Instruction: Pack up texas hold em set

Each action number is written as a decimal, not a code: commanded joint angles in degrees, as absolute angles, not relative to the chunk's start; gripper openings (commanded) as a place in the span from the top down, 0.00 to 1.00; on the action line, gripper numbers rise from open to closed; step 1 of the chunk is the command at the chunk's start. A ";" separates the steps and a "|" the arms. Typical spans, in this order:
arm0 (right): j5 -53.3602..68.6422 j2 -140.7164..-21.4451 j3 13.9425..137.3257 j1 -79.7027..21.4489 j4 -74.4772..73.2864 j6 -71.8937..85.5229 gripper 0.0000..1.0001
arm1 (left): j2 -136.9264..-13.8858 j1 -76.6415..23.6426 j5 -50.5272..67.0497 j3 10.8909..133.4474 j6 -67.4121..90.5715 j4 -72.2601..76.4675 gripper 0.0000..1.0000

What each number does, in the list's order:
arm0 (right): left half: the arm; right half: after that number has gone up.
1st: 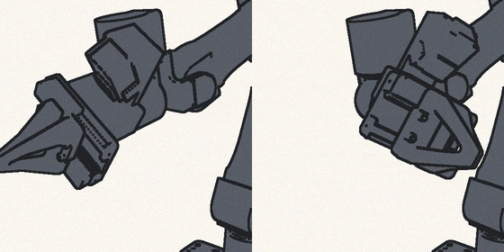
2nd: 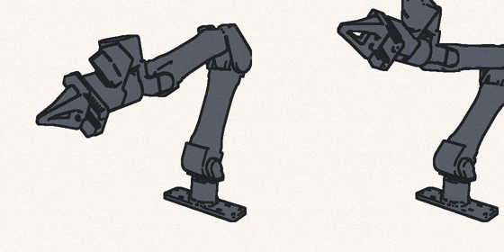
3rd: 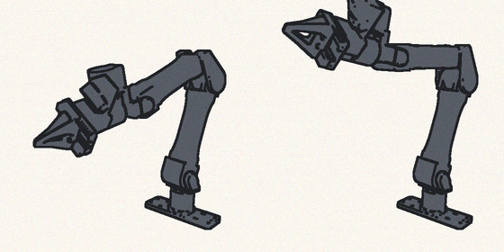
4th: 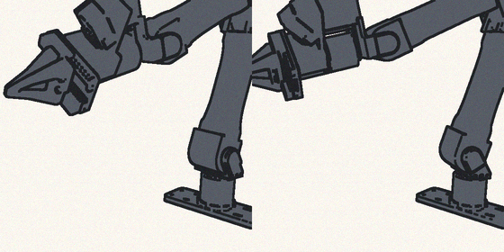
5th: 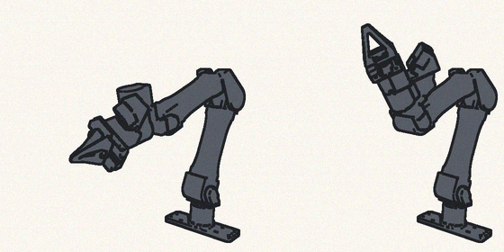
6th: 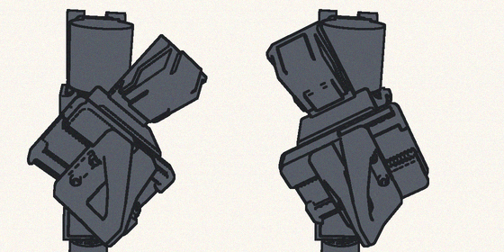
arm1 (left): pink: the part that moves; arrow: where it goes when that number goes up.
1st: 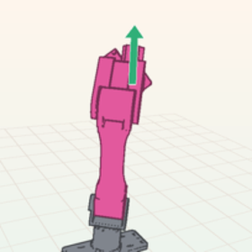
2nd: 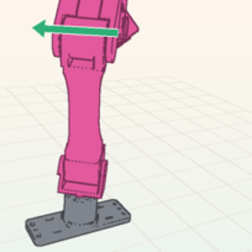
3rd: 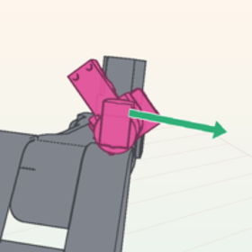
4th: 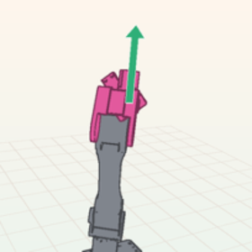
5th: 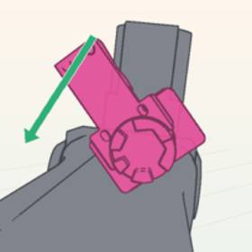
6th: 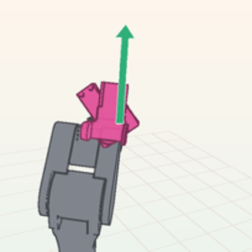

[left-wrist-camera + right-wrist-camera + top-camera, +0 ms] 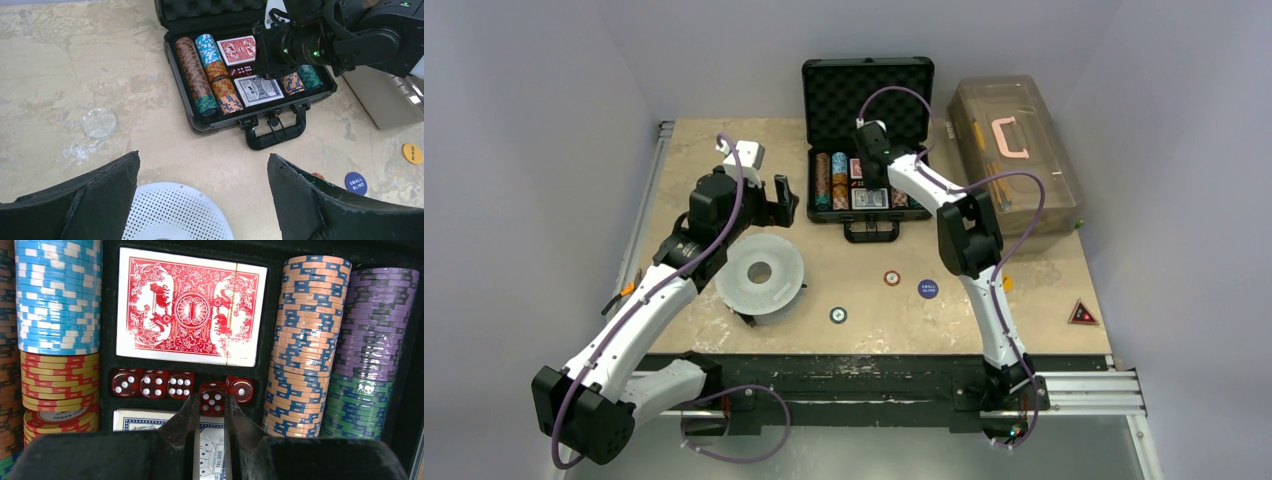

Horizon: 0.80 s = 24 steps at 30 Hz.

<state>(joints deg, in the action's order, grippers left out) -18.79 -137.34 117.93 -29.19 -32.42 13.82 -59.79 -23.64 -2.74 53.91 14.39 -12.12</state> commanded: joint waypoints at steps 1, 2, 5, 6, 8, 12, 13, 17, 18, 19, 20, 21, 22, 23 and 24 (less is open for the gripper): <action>-15.85 -137.03 117.20 -28.70 -28.42 13.64 0.89 | -59.68 -23.55 -1.94 56.42 15.11 -11.31 0.06; -15.63 -137.02 117.02 -28.58 -28.10 13.65 0.88 | -59.72 -23.55 -1.93 56.42 15.12 -11.27 0.05; -14.02 -136.89 116.39 -28.30 -27.03 13.62 0.86 | -59.69 -23.55 -1.92 56.37 15.12 -11.32 0.05; -13.76 -136.60 115.61 -28.29 -26.24 13.56 0.86 | -59.68 -23.55 -1.91 56.39 15.19 -11.35 0.05; -13.55 -135.92 114.26 -28.22 -24.81 13.29 0.84 | -59.67 -23.55 -1.77 56.37 15.27 -11.36 0.05; -13.04 -135.15 112.77 -27.93 -23.46 13.19 0.77 | -59.68 -23.51 -1.60 56.36 15.38 -11.38 0.05; -13.01 -134.97 112.58 -27.94 -23.39 13.20 0.74 | -59.72 -23.55 -1.60 56.38 15.42 -11.40 0.05; -13.14 -133.38 111.27 -27.90 -23.16 13.10 0.67 | -59.83 -23.55 -1.35 56.48 15.56 -11.40 0.05; -13.22 -132.96 111.10 -27.94 -23.26 13.02 0.65 | -59.98 -23.55 -1.24 56.48 15.63 -11.34 0.05; -13.33 -132.76 111.16 -27.95 -23.42 13.02 0.63 | -59.97 -23.55 -1.11 56.49 15.72 -11.39 0.05; -13.53 -132.47 111.44 -27.93 -23.91 13.02 0.61 | -60.05 -23.55 -1.02 56.43 15.80 -11.37 0.05; -13.81 -132.31 111.83 -27.89 -24.41 12.93 0.60 | -60.03 -23.55 -0.93 56.43 15.77 -11.42 0.05; -13.87 -132.09 112.01 -27.99 -24.66 12.78 0.59 | -60.16 -23.54 -0.89 56.47 15.81 -11.39 0.05; -13.83 -131.81 112.01 -28.00 -24.58 12.67 0.58 | -60.25 -23.55 -0.88 56.43 15.87 -11.40 0.05; -13.73 -131.64 111.98 -27.93 -24.36 12.55 0.58 | -60.21 -23.55 -0.80 56.43 15.90 -11.40 0.05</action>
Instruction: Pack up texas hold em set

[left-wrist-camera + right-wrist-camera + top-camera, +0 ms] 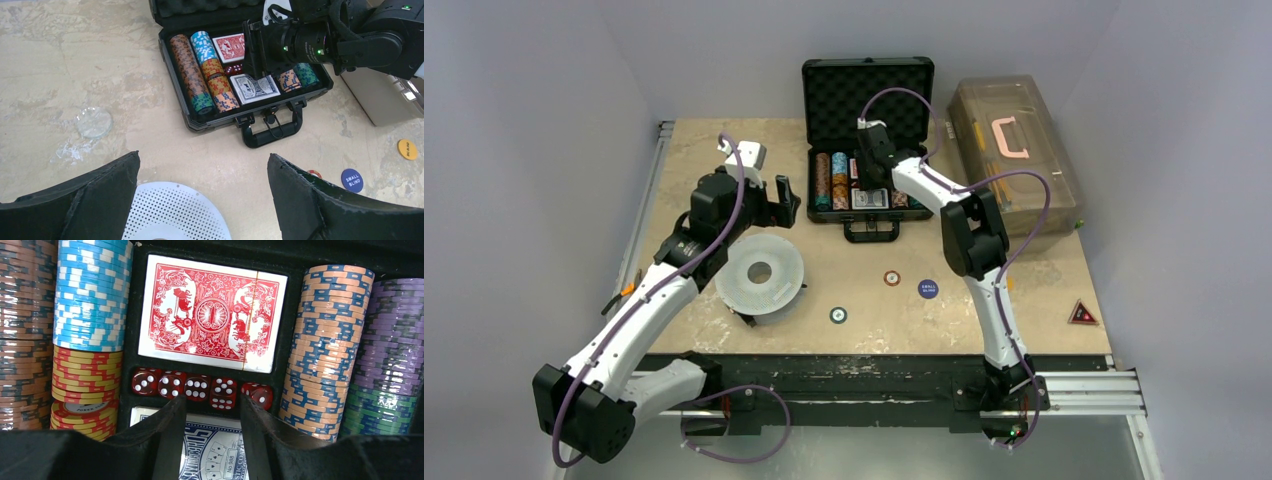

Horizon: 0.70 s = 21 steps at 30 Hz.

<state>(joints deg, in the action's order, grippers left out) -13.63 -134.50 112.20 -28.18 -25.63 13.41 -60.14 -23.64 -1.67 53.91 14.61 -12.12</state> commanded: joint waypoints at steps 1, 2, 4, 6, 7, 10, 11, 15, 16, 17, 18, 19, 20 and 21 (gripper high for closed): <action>-13.95 -131.70 112.28 -27.90 -24.46 12.35 0.58 | -60.29 -23.55 -0.75 56.43 15.97 -11.39 0.05; -14.68 -131.99 112.98 -27.89 -24.99 12.16 0.58 | -60.29 -23.55 -0.66 56.43 15.95 -11.41 0.05; -15.95 -132.80 113.95 -27.94 -25.79 12.15 0.64 | -60.50 -23.53 -0.55 56.45 16.00 -11.39 0.05; -16.56 -133.08 113.91 -27.92 -25.72 12.32 0.71 | -60.55 -23.55 -0.53 56.43 16.07 -11.46 0.05; -16.68 -133.31 114.06 -27.90 -25.79 12.41 0.72 | -60.63 -23.54 -0.45 56.47 16.08 -11.43 0.05; -17.41 -133.93 114.43 -27.89 -25.93 12.50 0.71 | -60.68 -23.55 -0.35 56.52 16.08 -11.43 0.05; -17.81 -134.01 114.31 -27.90 -25.75 12.48 0.72 | -60.73 -23.55 -0.35 56.55 16.13 -11.43 0.05; -18.22 -134.71 115.19 -27.83 -25.62 12.23 0.76 | -60.78 -23.55 -0.26 56.55 16.17 -11.43 0.05; -18.25 -135.16 115.75 -27.79 -25.92 12.17 0.78 | -60.74 -23.55 -0.26 56.59 16.22 -11.47 0.05; -18.04 -135.32 116.16 -27.63 -26.08 12.17 0.79 | -60.82 -23.55 -0.26 56.56 16.25 -11.45 0.05; -17.49 -135.33 116.33 -27.55 -26.06 12.18 0.80 | -60.83 -23.55 -0.26 56.61 16.26 -11.55 0.05; -17.08 -135.35 116.41 -27.56 -25.87 12.00 0.79 | -60.84 -23.53 -0.22 56.62 16.26 -11.56 0.05; -16.90 -135.49 116.61 -27.48 -25.84 11.74 0.77 | -60.83 -23.55 -0.26 56.65 16.34 -11.59 0.05; -16.87 -135.81 116.94 -27.47 -26.03 11.48 0.76 | -60.89 -23.55 -0.26 56.63 16.35 -11.53 0.05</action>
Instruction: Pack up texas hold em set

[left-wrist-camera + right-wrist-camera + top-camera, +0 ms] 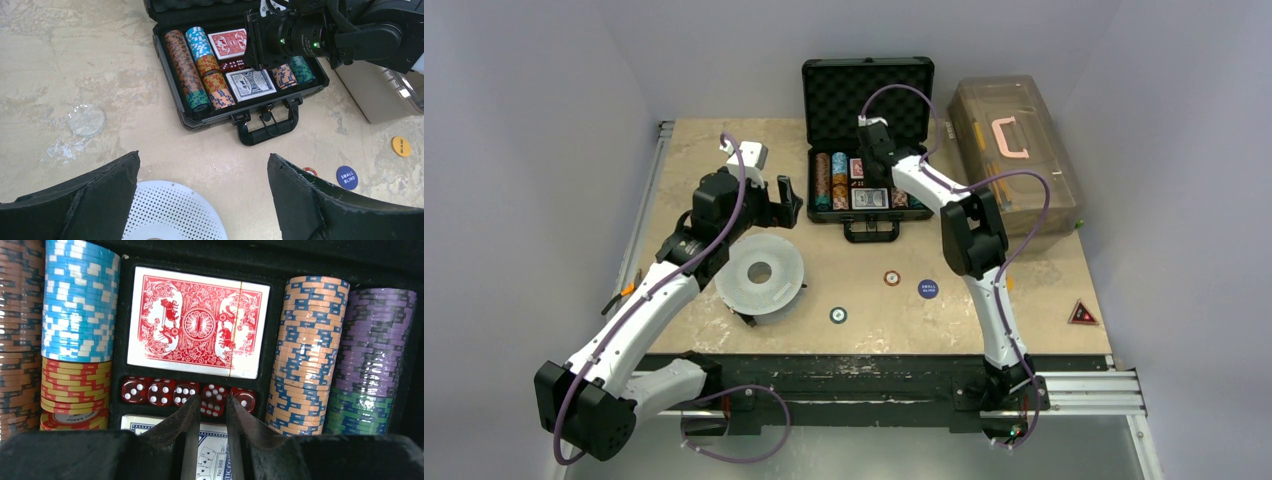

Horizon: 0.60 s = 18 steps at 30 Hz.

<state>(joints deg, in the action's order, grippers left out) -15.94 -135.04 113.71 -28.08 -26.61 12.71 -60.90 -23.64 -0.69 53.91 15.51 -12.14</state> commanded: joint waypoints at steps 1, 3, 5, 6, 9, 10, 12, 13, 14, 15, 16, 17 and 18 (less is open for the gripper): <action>-16.87 -136.20 117.43 -27.37 -26.41 11.50 0.75 | -60.86 -23.55 -0.26 56.66 16.35 -11.55 0.05; -16.63 -136.60 118.00 -27.15 -26.86 11.39 0.76 | -60.90 -23.55 -0.26 56.65 16.42 -11.58 0.05; -16.55 -136.81 118.29 -27.16 -27.06 11.34 0.78 | -60.97 -23.55 -0.26 56.72 16.44 -11.52 0.05; -16.53 -136.97 118.69 -27.11 -27.52 11.34 0.79 | -61.06 -23.55 -0.26 56.72 16.50 -11.56 0.05; -16.15 -136.99 119.44 -27.09 -28.42 11.21 0.82 | -61.25 -23.55 -0.26 56.77 16.57 -11.64 0.05; -15.80 -136.65 119.30 -27.07 -28.52 11.17 0.82 | -61.26 -23.51 -0.26 56.70 16.61 -11.68 0.05; -15.02 -136.24 119.26 -27.06 -29.44 11.08 0.78 | -61.27 -23.55 -0.26 56.77 16.66 -11.64 0.05; -14.95 -135.88 119.01 -27.12 -29.72 11.18 0.76 | -61.26 -23.55 -0.26 56.82 16.69 -11.68 0.05; -14.94 -135.35 118.42 -27.09 -29.68 11.16 0.76 | -61.27 -23.55 -0.26 56.78 16.70 -11.74 0.05; -14.94 -134.84 117.46 -27.15 -29.42 11.32 0.75 | -61.29 -23.53 0.40 56.84 16.78 -11.69 0.05; -14.92 -134.30 116.42 -27.11 -29.00 11.31 0.74 | -61.26 -23.55 1.01 56.88 16.85 -11.71 0.05; -14.94 -133.96 115.57 -27.13 -28.62 11.33 0.73 | -61.26 -23.55 1.08 56.91 16.87 -11.77 0.05; -14.74 -133.85 114.71 -27.11 -28.19 11.51 0.71 | -61.30 -23.55 1.07 56.81 16.92 -11.70 0.05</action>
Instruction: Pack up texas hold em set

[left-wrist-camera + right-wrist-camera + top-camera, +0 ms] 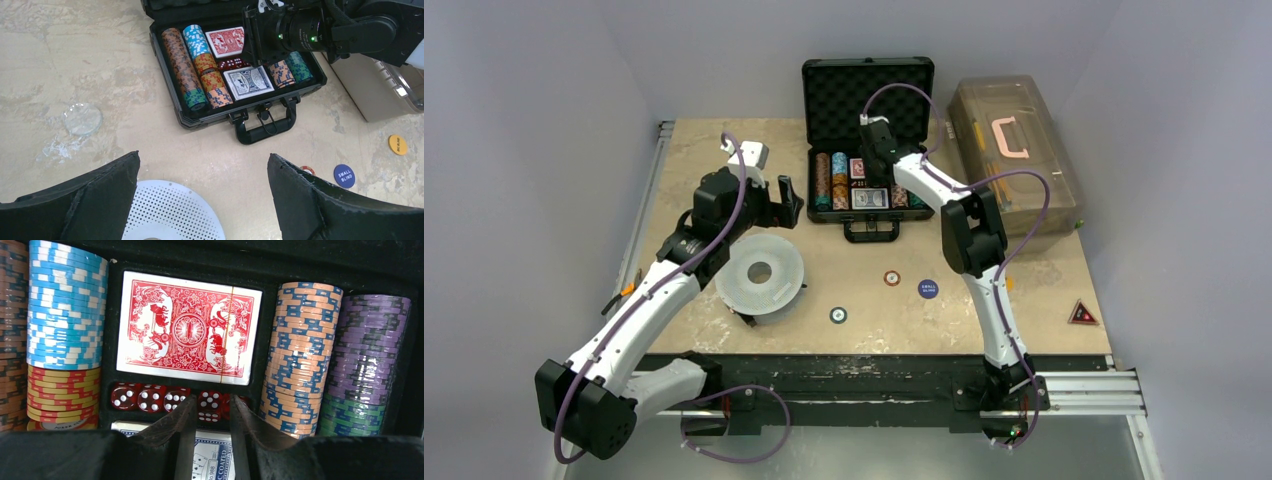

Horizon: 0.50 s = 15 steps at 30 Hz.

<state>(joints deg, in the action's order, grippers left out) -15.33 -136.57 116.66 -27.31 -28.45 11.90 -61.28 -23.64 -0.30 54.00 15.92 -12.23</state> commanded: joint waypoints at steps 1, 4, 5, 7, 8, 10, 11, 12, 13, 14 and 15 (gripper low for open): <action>-14.39 -133.80 114.25 -27.14 -27.67 11.63 0.70 | -61.35 -23.55 1.13 56.78 16.90 -11.73 0.05; -13.93 -134.57 114.06 -27.13 -27.21 11.78 0.70 | -61.35 -23.55 1.14 56.83 17.00 -11.71 0.05; -14.05 -135.05 114.34 -27.13 -27.31 11.70 0.71 | -61.35 -23.55 1.12 56.80 16.89 -11.70 0.05; -14.50 -135.59 114.71 -27.15 -27.27 11.65 0.74 | -61.35 -23.55 0.94 56.79 16.77 -11.77 0.05; -14.91 -135.58 114.58 -27.16 -27.11 11.56 0.75 | -61.35 -23.55 0.89 56.84 16.78 -11.78 0.05; -15.53 -135.32 114.57 -27.15 -27.43 11.43 0.77 | -61.37 -23.55 0.85 56.78 16.79 -11.78 0.05; -15.51 -134.98 114.46 -27.16 -27.58 11.47 0.78 | -61.43 -23.55 0.88 56.82 16.77 -11.78 0.05; -15.47 -134.72 114.25 -27.12 -27.64 11.51 0.76 | -61.45 -23.55 1.01 56.89 16.86 -11.82 0.05; -15.50 -134.55 114.11 -27.15 -27.72 11.62 0.72 | -61.46 -23.53 1.09 56.91 16.87 -11.78 0.05; -15.51 -134.38 113.94 -27.16 -27.88 11.68 0.69 | -61.47 -23.55 1.16 56.92 16.92 -11.83 0.05; -15.45 -134.12 113.68 -27.16 -28.01 11.82 0.68 | -61.43 -23.55 1.22 56.95 16.88 -11.78 0.05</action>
<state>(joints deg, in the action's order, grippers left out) -15.46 -136.22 115.02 -27.40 -26.06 11.88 -61.30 -23.64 0.27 54.26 15.94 -12.53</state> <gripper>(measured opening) 0.295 0.947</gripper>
